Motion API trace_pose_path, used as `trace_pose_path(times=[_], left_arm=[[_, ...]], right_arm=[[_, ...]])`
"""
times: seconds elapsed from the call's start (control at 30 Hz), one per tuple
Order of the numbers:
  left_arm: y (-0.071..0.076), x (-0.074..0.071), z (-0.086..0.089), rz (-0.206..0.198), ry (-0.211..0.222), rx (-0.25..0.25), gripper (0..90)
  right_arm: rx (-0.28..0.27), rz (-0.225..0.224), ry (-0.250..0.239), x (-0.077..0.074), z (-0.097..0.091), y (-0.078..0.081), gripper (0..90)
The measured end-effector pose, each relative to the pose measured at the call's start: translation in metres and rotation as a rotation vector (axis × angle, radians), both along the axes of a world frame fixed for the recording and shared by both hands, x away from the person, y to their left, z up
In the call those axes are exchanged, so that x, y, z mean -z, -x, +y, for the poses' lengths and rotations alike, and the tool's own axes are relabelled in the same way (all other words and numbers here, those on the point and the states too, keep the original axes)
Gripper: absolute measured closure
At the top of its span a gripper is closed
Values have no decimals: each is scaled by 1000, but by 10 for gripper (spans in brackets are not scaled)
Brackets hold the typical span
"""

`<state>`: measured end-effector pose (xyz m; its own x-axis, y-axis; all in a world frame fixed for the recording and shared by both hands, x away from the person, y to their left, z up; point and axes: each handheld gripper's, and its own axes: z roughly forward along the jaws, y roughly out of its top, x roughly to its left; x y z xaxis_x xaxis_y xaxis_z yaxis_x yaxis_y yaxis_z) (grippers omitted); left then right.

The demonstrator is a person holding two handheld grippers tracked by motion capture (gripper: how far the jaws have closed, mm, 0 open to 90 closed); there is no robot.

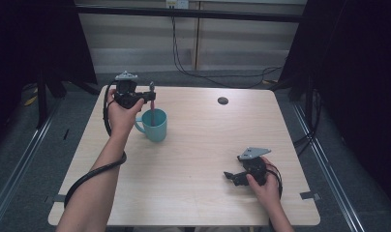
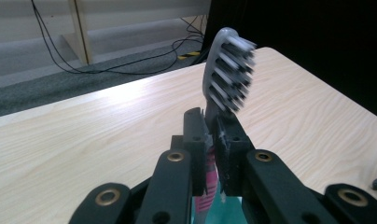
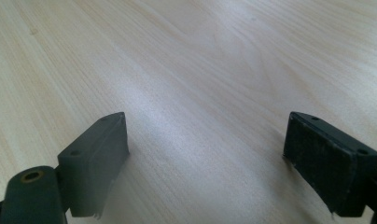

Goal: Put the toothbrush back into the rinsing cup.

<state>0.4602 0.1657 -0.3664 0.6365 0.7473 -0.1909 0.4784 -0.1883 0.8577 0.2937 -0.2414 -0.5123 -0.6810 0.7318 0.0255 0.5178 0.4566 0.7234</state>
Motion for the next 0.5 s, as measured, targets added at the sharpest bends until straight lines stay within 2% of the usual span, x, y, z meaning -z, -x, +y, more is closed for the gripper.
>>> trace_pose_path(times=[0.07,0.2,0.43,0.5], left_arm=[[0,3,0,3,-14,0,842],[3,15,0,10,-17,-5,842],[7,34,-2,40,-38,-1,839],[8,39,-2,43,-27,5,834]], right_arm=[[-1,1,0,0,0,0,132],[-3,1,1,0,0,0,132],[-3,1,1,0,0,0,133],[-3,1,1,0,0,0,132]])
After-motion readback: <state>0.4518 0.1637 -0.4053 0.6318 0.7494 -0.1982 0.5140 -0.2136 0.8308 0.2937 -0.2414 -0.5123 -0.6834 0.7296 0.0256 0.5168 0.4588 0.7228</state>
